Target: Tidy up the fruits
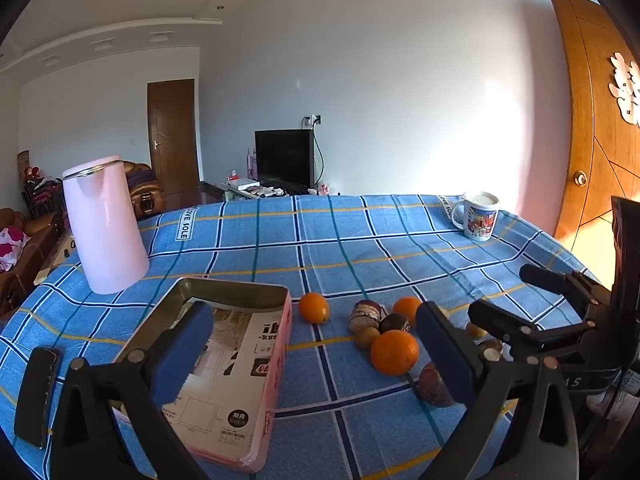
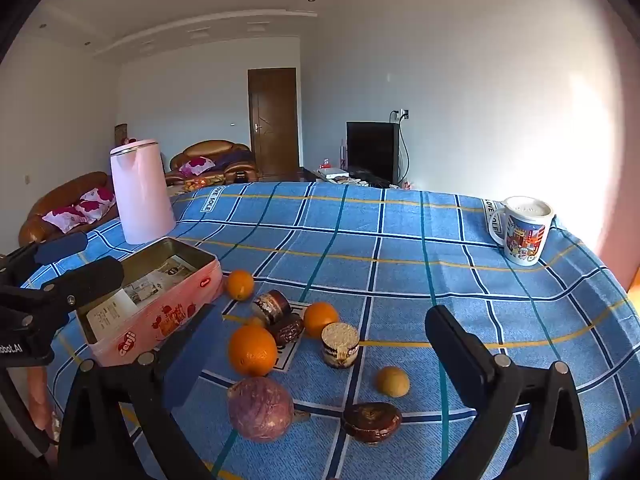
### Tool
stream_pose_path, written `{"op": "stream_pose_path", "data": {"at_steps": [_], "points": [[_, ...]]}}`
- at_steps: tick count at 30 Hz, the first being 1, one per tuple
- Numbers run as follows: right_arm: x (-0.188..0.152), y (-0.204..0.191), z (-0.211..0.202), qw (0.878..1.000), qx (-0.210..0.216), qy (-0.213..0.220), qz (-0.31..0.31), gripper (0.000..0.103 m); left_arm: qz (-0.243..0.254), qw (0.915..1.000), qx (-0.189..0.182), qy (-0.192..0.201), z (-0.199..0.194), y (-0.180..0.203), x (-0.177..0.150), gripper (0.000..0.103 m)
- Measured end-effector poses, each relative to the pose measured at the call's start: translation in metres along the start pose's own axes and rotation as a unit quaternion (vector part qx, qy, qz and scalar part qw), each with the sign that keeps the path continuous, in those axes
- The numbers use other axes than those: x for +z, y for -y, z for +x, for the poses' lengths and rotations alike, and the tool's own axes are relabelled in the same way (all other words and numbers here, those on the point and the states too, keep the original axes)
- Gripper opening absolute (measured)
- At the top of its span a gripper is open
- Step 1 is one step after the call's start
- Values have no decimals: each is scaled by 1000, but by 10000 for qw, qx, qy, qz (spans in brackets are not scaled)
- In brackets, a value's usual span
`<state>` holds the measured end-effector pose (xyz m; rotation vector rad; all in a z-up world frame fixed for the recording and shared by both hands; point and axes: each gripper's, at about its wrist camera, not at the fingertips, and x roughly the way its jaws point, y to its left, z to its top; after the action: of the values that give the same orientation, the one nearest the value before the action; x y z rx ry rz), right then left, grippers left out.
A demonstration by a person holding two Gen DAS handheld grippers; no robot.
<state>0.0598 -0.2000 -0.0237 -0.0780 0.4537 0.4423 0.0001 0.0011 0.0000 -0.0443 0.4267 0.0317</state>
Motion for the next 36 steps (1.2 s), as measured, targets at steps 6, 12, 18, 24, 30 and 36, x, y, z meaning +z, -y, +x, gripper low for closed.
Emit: {"op": "stream_pose_path", "data": {"at_steps": [6, 12, 18, 24, 30, 36], "points": [[-4, 6, -1, 9999, 52, 69, 141, 102, 116, 9999, 86, 10, 5, 14, -6, 103], [-8, 0, -5, 9998, 36, 35, 197, 102, 117, 9999, -19, -41, 1, 9, -6, 103], [-8, 9, -9, 9995, 68, 74, 313, 102, 126, 9999, -43, -59, 1, 10, -6, 103], [-10, 9, -9, 9994, 72, 66, 326, 102, 107, 9999, -19, -57, 2, 11, -6, 103], [-11, 7, -10, 9994, 93, 75, 330, 102, 111, 9999, -20, -56, 2, 11, -5, 103], [-12, 7, -10, 9993, 118, 69, 338, 102, 102, 9999, -24, -48, 2, 12, -5, 103]]}}
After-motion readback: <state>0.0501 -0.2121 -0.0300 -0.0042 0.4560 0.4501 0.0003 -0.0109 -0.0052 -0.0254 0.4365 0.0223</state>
